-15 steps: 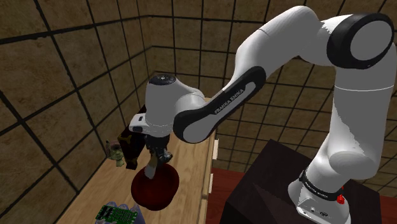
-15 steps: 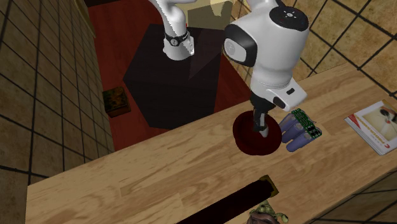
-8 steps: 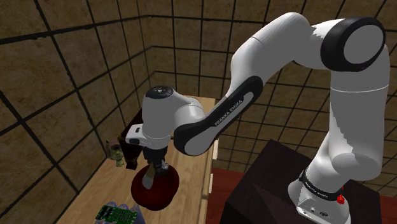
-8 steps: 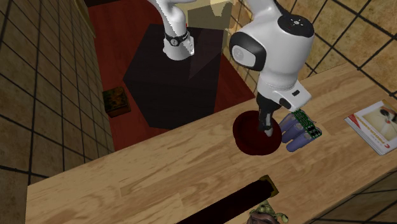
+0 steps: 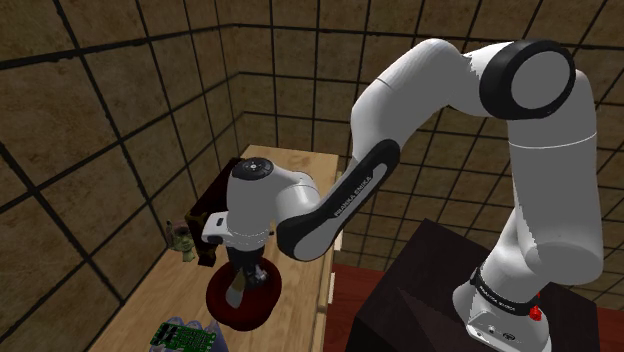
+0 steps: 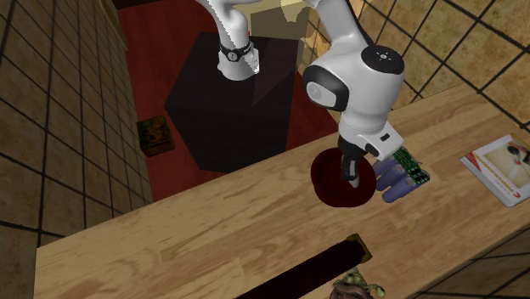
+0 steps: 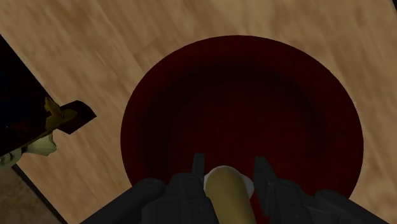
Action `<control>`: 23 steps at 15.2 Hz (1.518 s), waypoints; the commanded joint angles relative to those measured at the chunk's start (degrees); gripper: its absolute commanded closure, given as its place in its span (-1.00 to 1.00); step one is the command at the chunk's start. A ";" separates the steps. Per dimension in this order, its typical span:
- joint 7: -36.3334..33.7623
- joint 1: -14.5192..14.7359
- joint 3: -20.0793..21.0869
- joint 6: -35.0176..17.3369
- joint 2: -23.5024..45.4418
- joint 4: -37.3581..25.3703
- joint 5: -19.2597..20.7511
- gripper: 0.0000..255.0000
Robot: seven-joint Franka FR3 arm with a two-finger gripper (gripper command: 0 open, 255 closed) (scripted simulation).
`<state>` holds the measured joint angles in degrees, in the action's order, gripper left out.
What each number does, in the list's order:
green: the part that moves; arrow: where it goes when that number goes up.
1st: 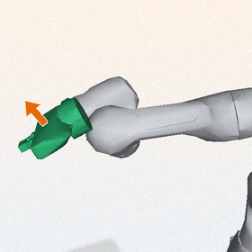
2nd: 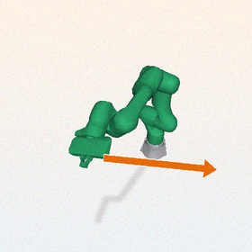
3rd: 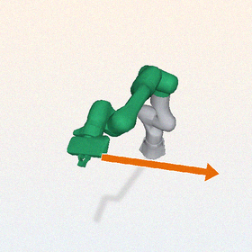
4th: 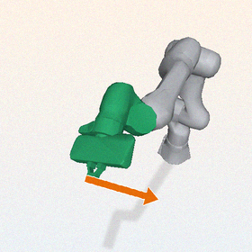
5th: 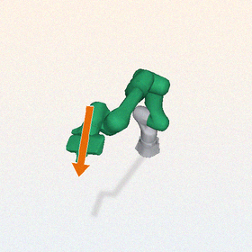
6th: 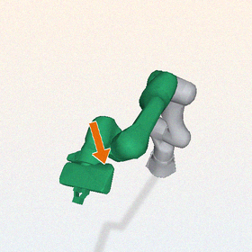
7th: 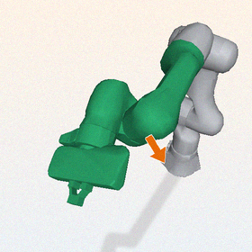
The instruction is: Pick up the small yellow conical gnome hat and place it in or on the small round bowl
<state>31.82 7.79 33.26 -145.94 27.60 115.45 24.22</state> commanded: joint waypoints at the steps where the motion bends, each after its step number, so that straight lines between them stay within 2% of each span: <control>1: -0.25 0.24 -0.51 -0.67 0.66 0.02 0.59 1.00; 8: -0.25 0.24 -0.51 -0.67 0.66 0.02 0.59 1.00; 9: -0.25 0.27 -0.54 -0.65 0.75 -0.08 0.62 -1.00; 14: -0.25 0.24 -0.51 -0.67 0.66 0.02 0.59 -1.00; 18: 3.25 -3.42 3.66 3.63 -5.65 1.34 -4.73 -1.00; 23: 3.26 -3.39 3.63 3.62 -5.66 1.34 -4.75 -1.00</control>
<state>35.05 4.43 36.85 -142.36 22.00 116.78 19.52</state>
